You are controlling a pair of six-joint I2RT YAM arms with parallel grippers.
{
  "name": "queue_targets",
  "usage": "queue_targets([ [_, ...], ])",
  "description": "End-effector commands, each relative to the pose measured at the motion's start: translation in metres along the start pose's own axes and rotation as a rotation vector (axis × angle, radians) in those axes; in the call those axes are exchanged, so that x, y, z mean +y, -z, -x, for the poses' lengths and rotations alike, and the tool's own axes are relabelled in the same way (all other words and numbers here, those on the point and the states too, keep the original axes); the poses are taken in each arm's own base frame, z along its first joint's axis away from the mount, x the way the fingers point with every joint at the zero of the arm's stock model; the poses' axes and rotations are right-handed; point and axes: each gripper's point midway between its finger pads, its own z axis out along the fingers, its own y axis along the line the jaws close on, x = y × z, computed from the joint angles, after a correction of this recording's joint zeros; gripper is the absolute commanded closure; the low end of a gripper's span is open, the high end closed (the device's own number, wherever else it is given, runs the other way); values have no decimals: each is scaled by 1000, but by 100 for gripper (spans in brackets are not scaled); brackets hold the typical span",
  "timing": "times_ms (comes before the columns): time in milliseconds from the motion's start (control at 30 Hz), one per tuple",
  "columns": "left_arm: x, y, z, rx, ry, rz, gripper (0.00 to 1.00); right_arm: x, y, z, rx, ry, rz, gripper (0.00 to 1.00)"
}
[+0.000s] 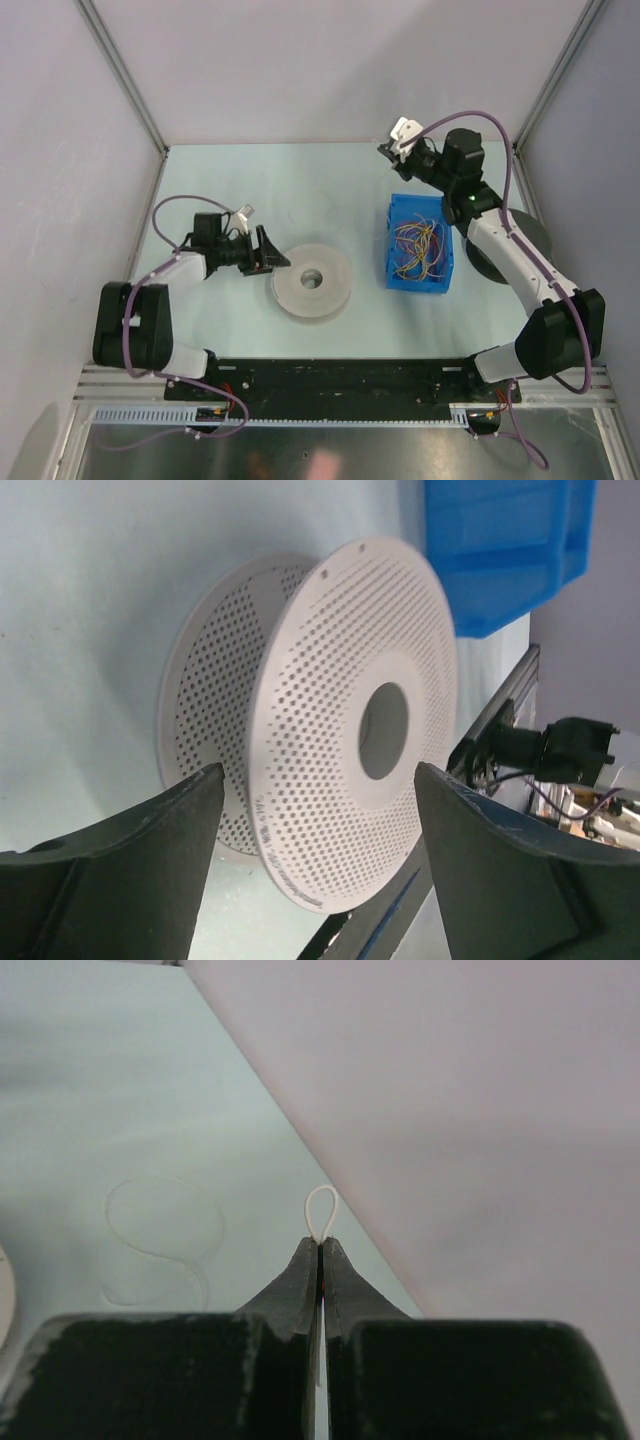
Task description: Wrap the cables
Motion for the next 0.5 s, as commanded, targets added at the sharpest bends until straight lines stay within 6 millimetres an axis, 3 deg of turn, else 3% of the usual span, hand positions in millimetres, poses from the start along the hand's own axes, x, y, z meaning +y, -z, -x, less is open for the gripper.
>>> queue_targets([
  [0,2,-11,-18,96,-31,-73,21,-35,20,25,-66,9,-95,100],
  [133,1,-22,-30,167,-32,-129,33,-46,25,24,-69,-15,-115,100],
  [267,-1,-27,-27,179,-61,-175,67,-41,26,23,-72,-67,-93,100],
  [367,-22,-20,-16,153,-132,-243,93,-32,27,27,-83,-106,-57,100],
  [467,-50,-3,-1,83,-251,-275,99,-17,29,34,-92,-143,-1,100],
])
